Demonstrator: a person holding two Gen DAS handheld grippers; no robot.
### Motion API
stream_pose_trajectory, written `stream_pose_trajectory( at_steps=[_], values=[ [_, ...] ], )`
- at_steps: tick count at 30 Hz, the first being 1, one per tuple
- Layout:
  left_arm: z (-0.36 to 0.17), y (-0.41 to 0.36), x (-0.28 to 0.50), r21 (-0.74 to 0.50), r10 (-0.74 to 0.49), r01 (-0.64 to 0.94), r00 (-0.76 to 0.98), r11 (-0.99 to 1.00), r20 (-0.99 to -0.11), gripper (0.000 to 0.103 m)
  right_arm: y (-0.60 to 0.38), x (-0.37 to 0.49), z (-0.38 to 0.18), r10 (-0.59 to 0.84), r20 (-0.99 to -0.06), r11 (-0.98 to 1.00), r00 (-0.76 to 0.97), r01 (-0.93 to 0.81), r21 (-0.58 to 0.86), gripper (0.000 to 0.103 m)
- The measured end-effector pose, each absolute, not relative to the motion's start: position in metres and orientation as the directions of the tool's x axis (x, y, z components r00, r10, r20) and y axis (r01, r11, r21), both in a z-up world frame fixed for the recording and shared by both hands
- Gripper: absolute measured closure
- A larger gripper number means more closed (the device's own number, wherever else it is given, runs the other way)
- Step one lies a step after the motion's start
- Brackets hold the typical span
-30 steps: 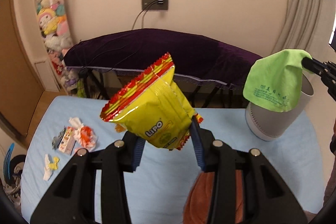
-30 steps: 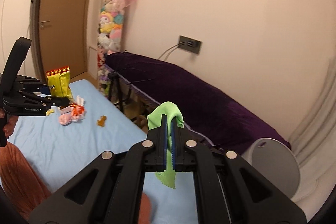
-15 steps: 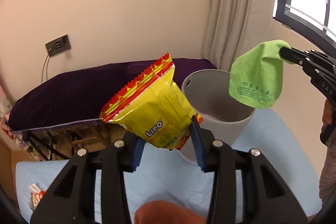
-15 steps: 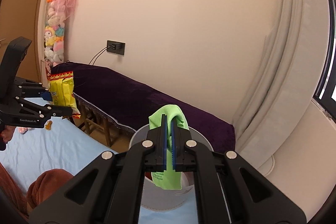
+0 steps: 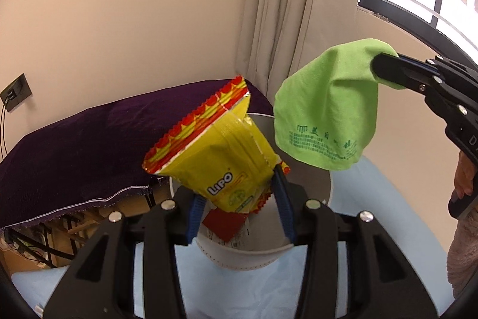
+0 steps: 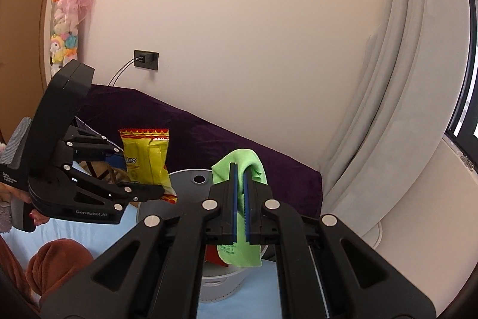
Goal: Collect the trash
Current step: 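Carry the wrapper and green cloth to the grey bin and release both, then move both open tools back over the bed toward the plastic bag and rubber bands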
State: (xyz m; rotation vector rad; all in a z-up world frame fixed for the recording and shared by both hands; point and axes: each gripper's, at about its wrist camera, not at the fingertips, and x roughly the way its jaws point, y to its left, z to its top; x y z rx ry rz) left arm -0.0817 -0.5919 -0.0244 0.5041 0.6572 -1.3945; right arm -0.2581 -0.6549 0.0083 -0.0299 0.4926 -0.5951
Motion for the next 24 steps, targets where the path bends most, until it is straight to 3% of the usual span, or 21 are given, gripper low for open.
stream_pose_trajectory(
  at_steps=[1,3,5,7,19,24],
  values=[
    [-0.026,-0.596,-0.081,-0.051,-0.725,0.992,0.051,0.118,-0.687,0.056,-0.658,-0.257,0.006,-0.540,-0.438,0.833,0.719,0.531,-0.155,0.098],
    [-0.030,-0.596,-0.080,-0.032,-0.723,0.993,0.061,0.114,-0.688,0.039,-0.663,-0.250,0.002,-0.535,-0.449,0.834,0.716,0.533,-0.144,0.090],
    [-0.031,-0.598,-0.081,-0.014,-0.724,0.994,0.069,0.109,-0.687,0.028,-0.667,-0.248,-0.001,-0.540,-0.452,0.829,0.710,0.542,-0.139,0.074],
    [-0.034,-0.600,-0.084,0.002,-0.721,0.994,0.078,0.105,-0.689,0.028,-0.670,-0.248,-0.002,-0.539,-0.451,0.827,0.711,0.549,-0.122,0.067],
    [-0.033,-0.604,-0.092,0.010,-0.718,0.994,0.082,0.104,-0.691,0.025,-0.660,-0.249,0.003,-0.549,-0.447,0.822,0.707,0.554,-0.133,0.061],
    [-0.034,-0.583,-0.085,0.015,-0.721,0.990,0.112,0.141,-0.684,0.024,-0.644,-0.243,0.000,-0.529,-0.447,0.837,0.721,0.532,-0.131,0.053]
  ],
)
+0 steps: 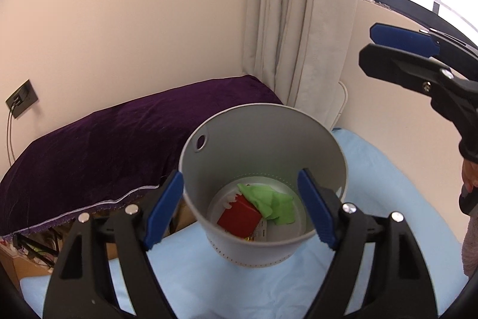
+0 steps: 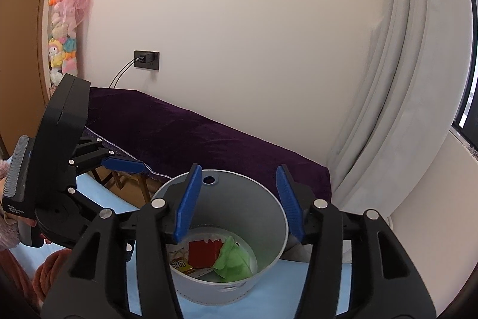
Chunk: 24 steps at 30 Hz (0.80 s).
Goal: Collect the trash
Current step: 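Move both open tools back over the bed toward the plastic bag and rubber bands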
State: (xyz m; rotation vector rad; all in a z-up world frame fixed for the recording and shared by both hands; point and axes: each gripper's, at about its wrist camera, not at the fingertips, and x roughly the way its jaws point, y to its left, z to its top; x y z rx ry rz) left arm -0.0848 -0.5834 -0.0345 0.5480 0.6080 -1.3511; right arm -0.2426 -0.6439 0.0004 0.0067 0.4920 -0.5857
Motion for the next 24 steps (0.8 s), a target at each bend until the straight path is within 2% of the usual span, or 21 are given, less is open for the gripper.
stream_pose_trajectory(
  at_steps=[12,24],
  values=[
    [-0.050,-0.460,-0.013,0.036,-0.650,0.907,0.327,0.419,-0.686,0.024,-0.555,-0.156,-0.026,-0.339,-0.484,0.939,0.806,0.320,-0.125,0.052],
    [-0.092,-0.277,0.097,0.046,-0.405,0.625,0.559,0.779,-0.723,0.024,-0.419,-0.019,-0.068,-0.035,-0.533,0.998,0.845,0.002,-0.062,0.051]
  ],
)
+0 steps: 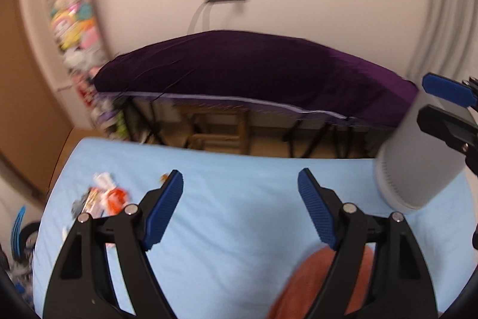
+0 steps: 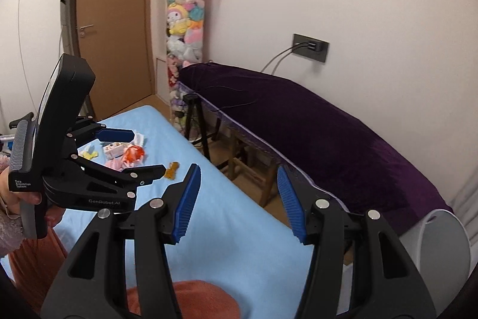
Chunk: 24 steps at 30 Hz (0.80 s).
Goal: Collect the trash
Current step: 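Move both open tools back over the bed toward the plastic bag and rubber bands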
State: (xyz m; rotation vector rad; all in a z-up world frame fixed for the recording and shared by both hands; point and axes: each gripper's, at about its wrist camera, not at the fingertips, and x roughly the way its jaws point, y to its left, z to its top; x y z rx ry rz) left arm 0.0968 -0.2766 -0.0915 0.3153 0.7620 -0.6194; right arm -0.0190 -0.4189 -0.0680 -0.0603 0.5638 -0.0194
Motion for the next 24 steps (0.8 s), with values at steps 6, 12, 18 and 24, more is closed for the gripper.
stream_pose_trajectory(
  at_steps=[6,12,18,24],
  values=[
    [-0.127,-0.199,0.145,0.045,-0.282,0.469,0.603,0.882,-0.746,0.024,-0.350,0.044,-0.098,0.097,-0.569,0.993,0.817,-0.122,-0.007,0.051],
    [-0.176,-0.138,0.188,0.018,-0.213,0.364,0.582,0.931,-0.785,0.024,-0.300,0.109,-0.139,0.144,-0.609,0.987,0.780,-0.160,0.029,0.051],
    [-0.227,-0.106,0.231,-0.016,-0.184,0.305,0.531,0.952,-0.827,0.024,-0.276,0.174,-0.197,0.135,-0.667,0.989,0.733,-0.146,0.040,0.051],
    [-0.272,-0.094,0.268,-0.022,-0.162,0.283,0.480,0.959,-0.862,0.024,-0.271,0.232,-0.264,0.126,-0.737,0.990,0.664,-0.134,0.049,0.051]
  ],
)
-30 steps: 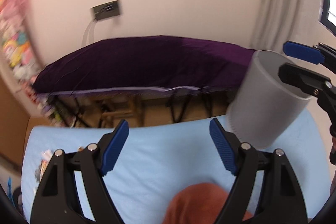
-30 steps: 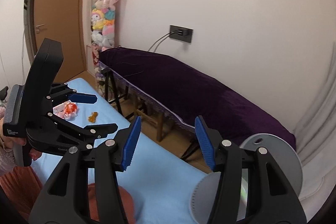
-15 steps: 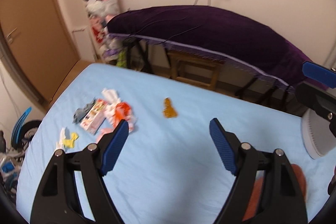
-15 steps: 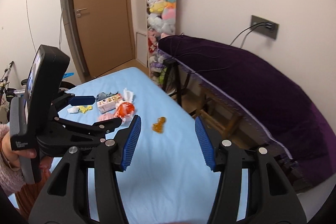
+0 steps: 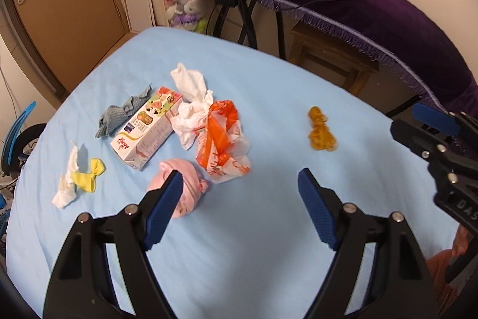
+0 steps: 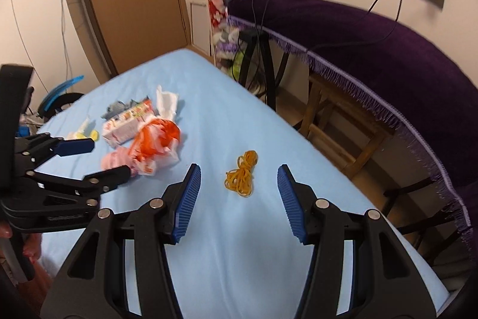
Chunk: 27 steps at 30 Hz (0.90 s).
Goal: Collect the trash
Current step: 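Move both open tools back over the bed toward the plastic bag and rubber bands, then grasp the orange-white plastic bag with the left tool while the right tool grasps the yellow rubber bands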
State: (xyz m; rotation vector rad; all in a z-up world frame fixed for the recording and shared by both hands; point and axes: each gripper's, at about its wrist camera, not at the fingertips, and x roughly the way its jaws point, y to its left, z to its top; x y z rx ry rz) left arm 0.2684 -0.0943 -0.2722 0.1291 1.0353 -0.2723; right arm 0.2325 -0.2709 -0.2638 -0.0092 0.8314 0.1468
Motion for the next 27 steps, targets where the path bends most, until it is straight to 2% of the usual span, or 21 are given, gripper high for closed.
stream_pose_trajectory(
  at_steps=[8,10,11,15,17,18,20,23,24,27],
  values=[
    [-0.316,-0.095,0.298,-0.013,-0.142,0.274,0.457,0.962,-0.878,0.025,-0.260,0.283,-0.330,0.114,-0.786,0.988,0.608,-0.149,0.029,0.051],
    [-0.323,-0.097,0.300,-0.001,-0.135,0.282,0.457,0.960,-0.879,0.034,-0.257,0.291,-0.341,0.111,-0.796,0.988,0.595,-0.154,0.023,0.051],
    [-0.327,-0.099,0.301,0.003,-0.133,0.288,0.451,0.958,-0.882,0.044,-0.255,0.294,-0.347,0.108,-0.802,0.987,0.588,-0.157,0.018,0.051],
    [-0.332,-0.101,0.303,0.027,-0.128,0.308,0.473,0.951,-0.872,0.046,-0.251,0.305,-0.368,0.095,-0.830,0.986,0.549,-0.164,0.004,0.053],
    [-0.334,-0.100,0.305,0.024,-0.135,0.310,0.479,0.951,-0.867,0.048,-0.248,0.308,-0.378,0.104,-0.851,0.984,0.515,-0.176,0.013,0.069],
    [-0.333,-0.099,0.307,0.014,-0.141,0.306,0.481,0.952,-0.865,0.052,-0.247,0.308,-0.381,0.103,-0.857,0.983,0.505,-0.182,0.011,0.072],
    [-0.333,-0.097,0.309,-0.003,-0.155,0.303,0.480,0.953,-0.863,0.054,-0.245,0.306,-0.382,0.099,-0.854,0.980,0.511,-0.197,-0.005,0.086],
    [-0.332,-0.096,0.309,-0.004,-0.158,0.302,0.484,0.953,-0.861,0.061,-0.244,0.304,-0.378,0.106,-0.853,0.977,0.511,-0.212,-0.006,0.091],
    [-0.331,-0.095,0.308,-0.012,-0.163,0.300,0.485,0.954,-0.859,0.067,-0.244,0.303,-0.377,0.110,-0.851,0.977,0.514,-0.214,-0.003,0.091],
    [-0.327,-0.093,0.307,-0.033,-0.184,0.304,0.482,0.952,-0.857,0.074,-0.245,0.298,-0.370,0.117,-0.843,0.976,0.525,-0.219,-0.001,0.092]
  ],
)
